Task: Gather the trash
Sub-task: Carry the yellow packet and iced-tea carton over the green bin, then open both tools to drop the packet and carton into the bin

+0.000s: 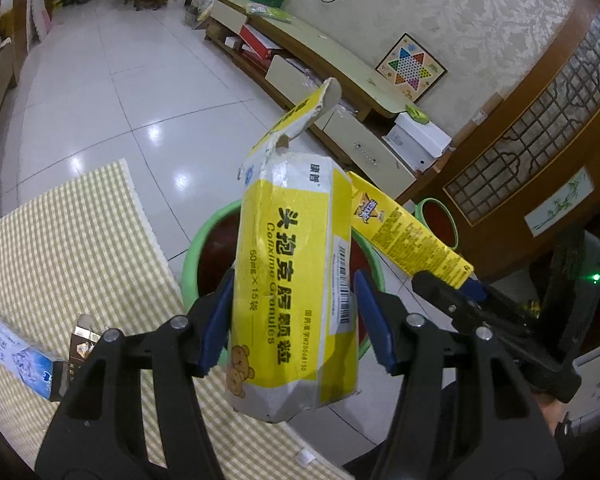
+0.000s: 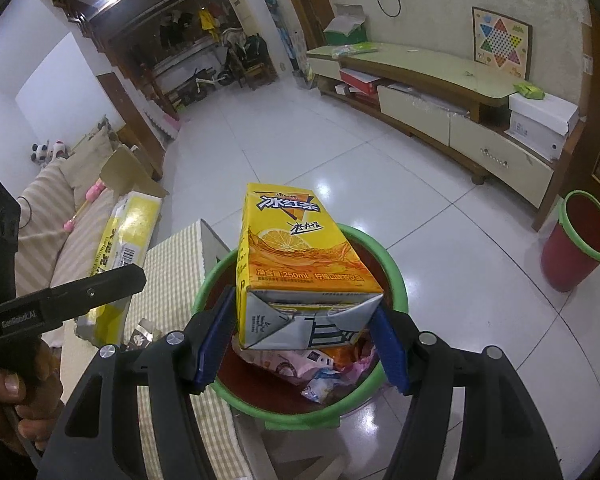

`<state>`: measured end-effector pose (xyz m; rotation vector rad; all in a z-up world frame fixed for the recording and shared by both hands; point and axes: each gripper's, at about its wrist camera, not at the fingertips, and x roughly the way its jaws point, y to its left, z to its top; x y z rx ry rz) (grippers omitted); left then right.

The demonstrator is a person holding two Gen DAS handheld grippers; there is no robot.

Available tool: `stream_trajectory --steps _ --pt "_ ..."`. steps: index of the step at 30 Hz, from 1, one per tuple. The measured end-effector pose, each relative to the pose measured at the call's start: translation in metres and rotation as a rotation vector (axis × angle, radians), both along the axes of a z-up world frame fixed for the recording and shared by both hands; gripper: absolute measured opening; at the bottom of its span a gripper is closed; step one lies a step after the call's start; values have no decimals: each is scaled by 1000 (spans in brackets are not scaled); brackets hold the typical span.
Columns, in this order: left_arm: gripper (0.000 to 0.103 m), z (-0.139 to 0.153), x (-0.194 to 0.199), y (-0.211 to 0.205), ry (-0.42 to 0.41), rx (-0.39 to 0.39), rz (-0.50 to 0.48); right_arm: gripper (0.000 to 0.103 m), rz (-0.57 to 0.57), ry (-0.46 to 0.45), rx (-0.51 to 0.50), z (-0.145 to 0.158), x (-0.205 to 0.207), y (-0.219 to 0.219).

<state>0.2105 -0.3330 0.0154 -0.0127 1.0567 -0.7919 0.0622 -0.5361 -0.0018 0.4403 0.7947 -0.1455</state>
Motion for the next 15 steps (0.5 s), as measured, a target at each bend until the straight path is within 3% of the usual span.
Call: stream_trajectory --steps 15 --pt "59 2 8 -8 29 -37 -2 62 -5 21 9 -5 9 1"
